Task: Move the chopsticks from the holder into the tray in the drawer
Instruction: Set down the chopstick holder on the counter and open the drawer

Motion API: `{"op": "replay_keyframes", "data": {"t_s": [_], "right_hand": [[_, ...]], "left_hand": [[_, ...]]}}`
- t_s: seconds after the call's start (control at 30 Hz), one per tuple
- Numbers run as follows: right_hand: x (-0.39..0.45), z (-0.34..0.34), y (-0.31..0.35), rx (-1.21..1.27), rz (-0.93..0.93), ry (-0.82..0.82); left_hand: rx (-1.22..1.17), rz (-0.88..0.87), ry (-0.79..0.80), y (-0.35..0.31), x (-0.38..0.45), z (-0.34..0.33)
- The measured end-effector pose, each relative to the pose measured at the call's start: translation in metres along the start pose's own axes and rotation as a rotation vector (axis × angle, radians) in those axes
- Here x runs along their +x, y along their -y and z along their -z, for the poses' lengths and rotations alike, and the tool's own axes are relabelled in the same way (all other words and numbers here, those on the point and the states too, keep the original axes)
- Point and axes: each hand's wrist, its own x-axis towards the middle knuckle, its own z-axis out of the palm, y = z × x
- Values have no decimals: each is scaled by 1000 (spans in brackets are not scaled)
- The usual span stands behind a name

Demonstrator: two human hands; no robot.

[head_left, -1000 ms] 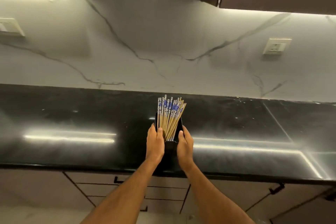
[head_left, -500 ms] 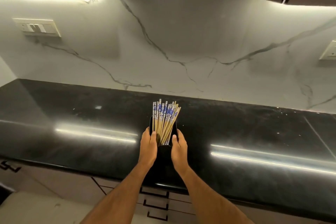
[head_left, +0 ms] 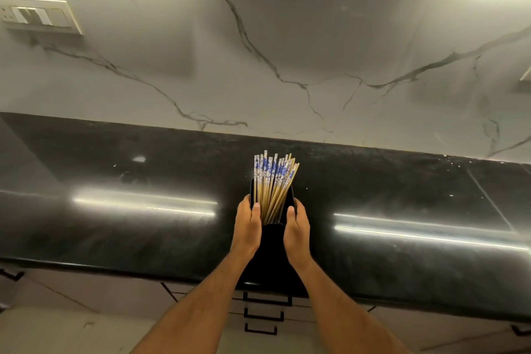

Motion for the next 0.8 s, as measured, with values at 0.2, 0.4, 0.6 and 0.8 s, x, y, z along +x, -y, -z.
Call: {"op": "replay_keyframes", "data": {"t_s": [0.2,0.4,0.6,0.8], "right_hand": [[4,-2,-4,-36,24,-32],[6,4,-6,-93,0,-30],[-30,26,-26,-328,38,-62],[-76,52,-43,-746,278,8]], "left_hand": [[13,-38,40,2,10,0],[42,-36,87,-1,14,9],[294,-99,90,6,-8,35],[557,-332,41,26,-53,65]]}}
